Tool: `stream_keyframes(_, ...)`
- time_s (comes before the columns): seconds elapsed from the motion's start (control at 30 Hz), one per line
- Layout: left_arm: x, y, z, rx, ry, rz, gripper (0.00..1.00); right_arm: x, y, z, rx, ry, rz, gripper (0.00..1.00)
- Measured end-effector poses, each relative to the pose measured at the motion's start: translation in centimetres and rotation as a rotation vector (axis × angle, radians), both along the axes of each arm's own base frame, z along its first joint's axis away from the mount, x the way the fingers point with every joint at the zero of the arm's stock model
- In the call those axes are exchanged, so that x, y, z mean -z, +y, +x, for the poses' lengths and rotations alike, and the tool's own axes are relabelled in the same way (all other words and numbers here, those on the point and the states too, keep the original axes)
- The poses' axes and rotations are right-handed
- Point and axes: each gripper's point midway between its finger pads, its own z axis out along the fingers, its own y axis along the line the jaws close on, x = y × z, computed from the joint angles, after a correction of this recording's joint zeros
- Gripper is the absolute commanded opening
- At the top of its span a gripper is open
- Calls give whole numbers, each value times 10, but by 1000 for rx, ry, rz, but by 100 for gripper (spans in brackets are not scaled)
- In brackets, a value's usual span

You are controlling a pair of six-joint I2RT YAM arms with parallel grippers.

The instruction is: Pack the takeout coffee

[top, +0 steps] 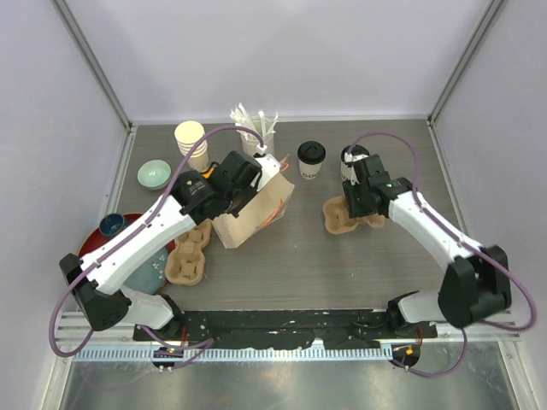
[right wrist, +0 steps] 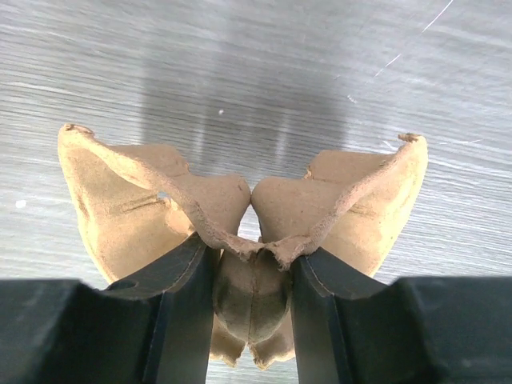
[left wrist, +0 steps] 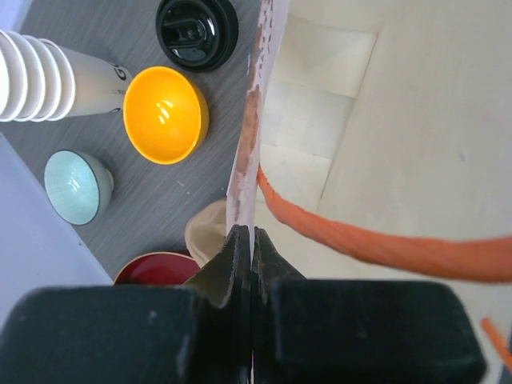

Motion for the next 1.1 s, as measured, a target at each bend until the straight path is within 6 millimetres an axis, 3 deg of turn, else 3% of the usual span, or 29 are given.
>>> stream_keyframes(0.17, -15, 0, 2, -6, -71, 24, 0, -74, 15, -5, -29, -200, 71, 41)
stream_keyframes(0.23, -19, 2, 2, -11, -94, 37, 0, -113, 25, -5, -52, -290, 112, 41)
stream_keyframes(0.47, -12, 7, 2, -17, -104, 67, 0, -248, 63, -21, -131, -604, 368, 40)
stream_keyframes(0.57, -13, 4, 2, -22, -100, 47, 0, -287, 79, -36, -176, -700, 501, 39)
stream_keyframes(0.7, -11, 1, 0, -25, -87, 25, 0, -315, 104, -47, -228, -761, 640, 39)
stream_keyframes(0.77, -10, -1, -2, -23, -76, 10, 0, -319, 125, -52, -271, -768, 701, 40)
stream_keyframes(0.9, -8, -4, -5, -27, -54, -16, 0, -305, 174, -59, -374, -722, 735, 41)
stream_keyframes(1.0, -6, 10, -4, -77, -24, -15, 0, -296, 189, -52, -377, -728, 714, 40)
stream_keyframes(1.1, -7, 10, -5, -93, 9, -54, 0, -291, 196, -54, -389, -766, 746, 38)
